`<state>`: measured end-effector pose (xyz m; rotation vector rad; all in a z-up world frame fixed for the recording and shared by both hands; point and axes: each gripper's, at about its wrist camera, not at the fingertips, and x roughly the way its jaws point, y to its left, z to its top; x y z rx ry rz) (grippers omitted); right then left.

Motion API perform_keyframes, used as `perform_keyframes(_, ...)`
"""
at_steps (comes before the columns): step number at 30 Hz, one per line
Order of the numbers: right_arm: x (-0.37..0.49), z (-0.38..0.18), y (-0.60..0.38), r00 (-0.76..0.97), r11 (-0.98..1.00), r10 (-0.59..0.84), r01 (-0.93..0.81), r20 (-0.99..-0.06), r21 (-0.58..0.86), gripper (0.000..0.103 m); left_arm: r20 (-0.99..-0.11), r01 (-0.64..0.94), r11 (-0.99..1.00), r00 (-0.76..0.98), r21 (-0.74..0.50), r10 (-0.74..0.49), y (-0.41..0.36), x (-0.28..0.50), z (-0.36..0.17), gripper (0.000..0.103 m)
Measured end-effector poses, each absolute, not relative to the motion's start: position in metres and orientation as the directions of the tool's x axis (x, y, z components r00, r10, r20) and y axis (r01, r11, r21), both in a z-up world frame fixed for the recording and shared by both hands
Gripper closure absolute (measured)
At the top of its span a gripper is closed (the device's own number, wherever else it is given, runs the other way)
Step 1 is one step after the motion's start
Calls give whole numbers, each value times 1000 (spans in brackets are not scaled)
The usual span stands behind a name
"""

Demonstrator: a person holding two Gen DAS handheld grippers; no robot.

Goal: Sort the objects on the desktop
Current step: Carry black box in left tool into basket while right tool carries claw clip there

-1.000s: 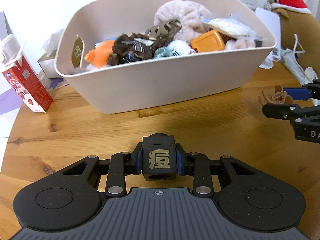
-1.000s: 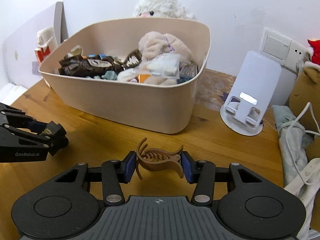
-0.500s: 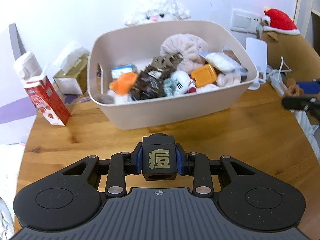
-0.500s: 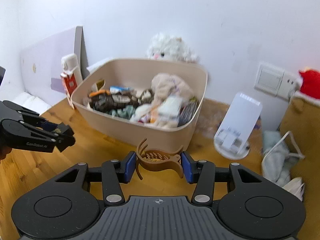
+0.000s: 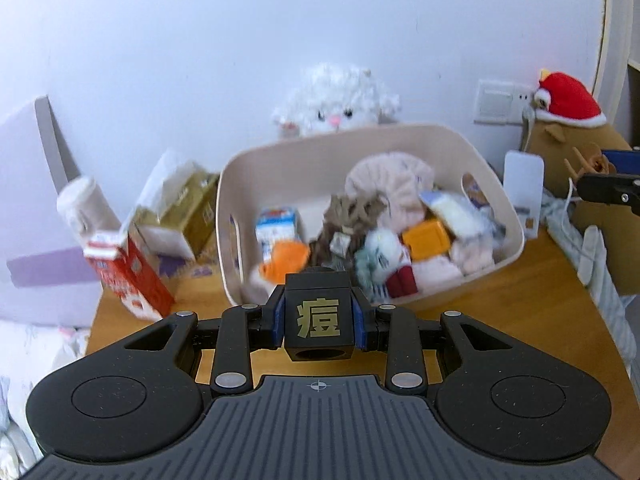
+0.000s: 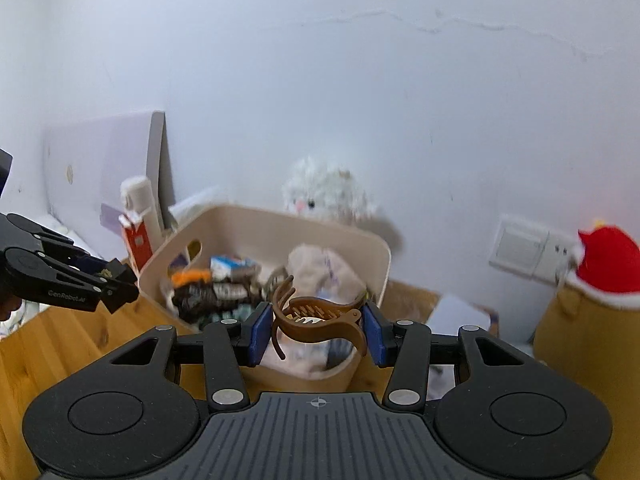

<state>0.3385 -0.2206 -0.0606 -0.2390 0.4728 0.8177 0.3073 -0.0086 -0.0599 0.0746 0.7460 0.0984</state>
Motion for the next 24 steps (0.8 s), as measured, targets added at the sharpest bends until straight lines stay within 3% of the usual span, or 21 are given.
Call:
perform_keyframes(11,378,-35,-187,617,664,652,-745,-440,-61,57,-615,-65,990,778,125,129,0,348,-32,71)
perform_keyframes(16,398,-41,-168,615,663,642,-745,-458,-71,57,-594,-71,987,791,143,143,2,369,-32,71)
perform_keyframes(24,420,-66,-136,603,640,607,-757,-519,-132,57,-643,-91,985,749,145,163,3,406,-62,71)
